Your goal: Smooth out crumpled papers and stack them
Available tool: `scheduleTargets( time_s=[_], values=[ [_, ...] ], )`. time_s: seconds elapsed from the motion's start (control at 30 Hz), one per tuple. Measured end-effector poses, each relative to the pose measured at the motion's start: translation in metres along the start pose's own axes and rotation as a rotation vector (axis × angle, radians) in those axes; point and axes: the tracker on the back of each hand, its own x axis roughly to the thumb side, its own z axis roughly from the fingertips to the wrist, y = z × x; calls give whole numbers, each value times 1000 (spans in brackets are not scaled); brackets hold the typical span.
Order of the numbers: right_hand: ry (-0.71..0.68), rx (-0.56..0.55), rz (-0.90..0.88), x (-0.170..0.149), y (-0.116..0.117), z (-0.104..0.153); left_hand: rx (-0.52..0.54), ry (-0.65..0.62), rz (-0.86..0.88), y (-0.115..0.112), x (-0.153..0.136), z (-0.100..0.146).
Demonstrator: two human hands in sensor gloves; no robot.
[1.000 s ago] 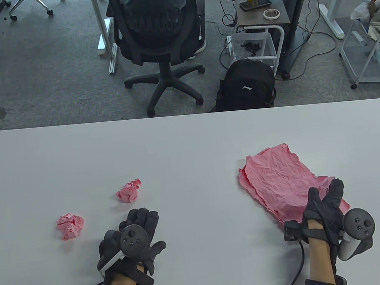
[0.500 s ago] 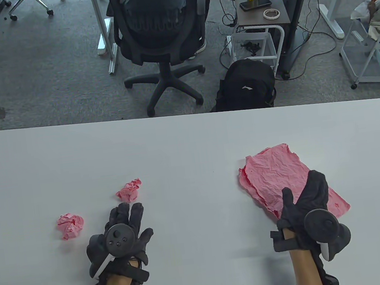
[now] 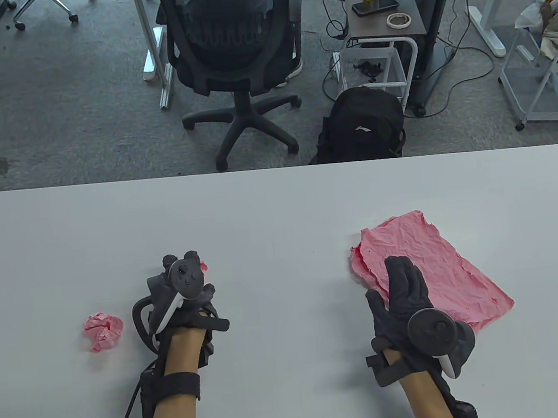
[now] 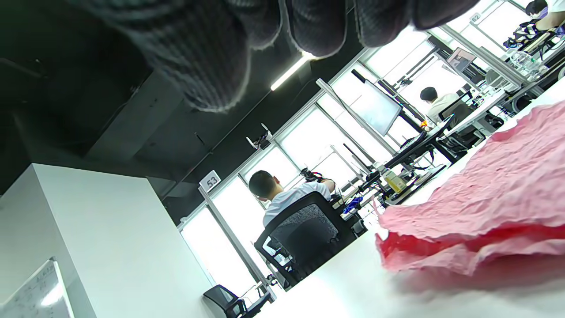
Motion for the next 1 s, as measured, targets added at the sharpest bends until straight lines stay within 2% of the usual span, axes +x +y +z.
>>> scheduleTargets(
  time_s=[0.07, 0.13, 0.37, 0.5, 0.67, 0.77, 0.9, 0.97, 1.0],
  values=[
    [-8, 3, -21, 2, 1, 0, -18, 37, -23, -4, 0, -8],
    [-10, 9, -27, 2, 2, 0, 9, 66, -49, -7, 0, -10],
    [12, 70, -56, -1, 12, 2, 85, 10, -97, -6, -8, -1],
    [-1, 83, -64, 2, 14, 2, 170, -61, -18, 2, -15, 22],
    [-47, 79, -76, 8, 20, 5, 265, -168, 60, 12, -21, 63],
    [-93, 94, -103, 15, 26, 9, 320, -230, 105, 10, -24, 88],
    [-170, 132, -105, 26, 37, 13, 346, -283, 177, -3, -28, 106],
    [-203, 156, -106, 31, 41, 15, 308, -305, 213, -3, -28, 110],
    [-218, 161, -110, 34, 43, 17, 336, -316, 226, -1, -29, 114]
  ],
)
